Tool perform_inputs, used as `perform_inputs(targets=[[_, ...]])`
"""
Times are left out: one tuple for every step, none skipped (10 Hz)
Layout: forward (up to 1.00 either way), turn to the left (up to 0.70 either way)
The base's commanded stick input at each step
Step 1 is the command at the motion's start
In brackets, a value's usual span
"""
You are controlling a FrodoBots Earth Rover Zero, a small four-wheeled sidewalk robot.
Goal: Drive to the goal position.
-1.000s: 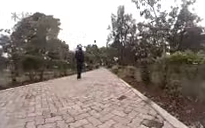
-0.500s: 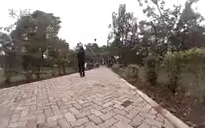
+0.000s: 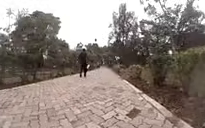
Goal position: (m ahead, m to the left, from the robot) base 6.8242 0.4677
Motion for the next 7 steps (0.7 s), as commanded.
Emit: perform_inputs(targets=[[0.7, 0.0], [0.7, 0.0], [0.7, 0.0], [0.7, 0.0], [0.7, 0.0], [0.7, 0.0], [0.7, 0.0]])
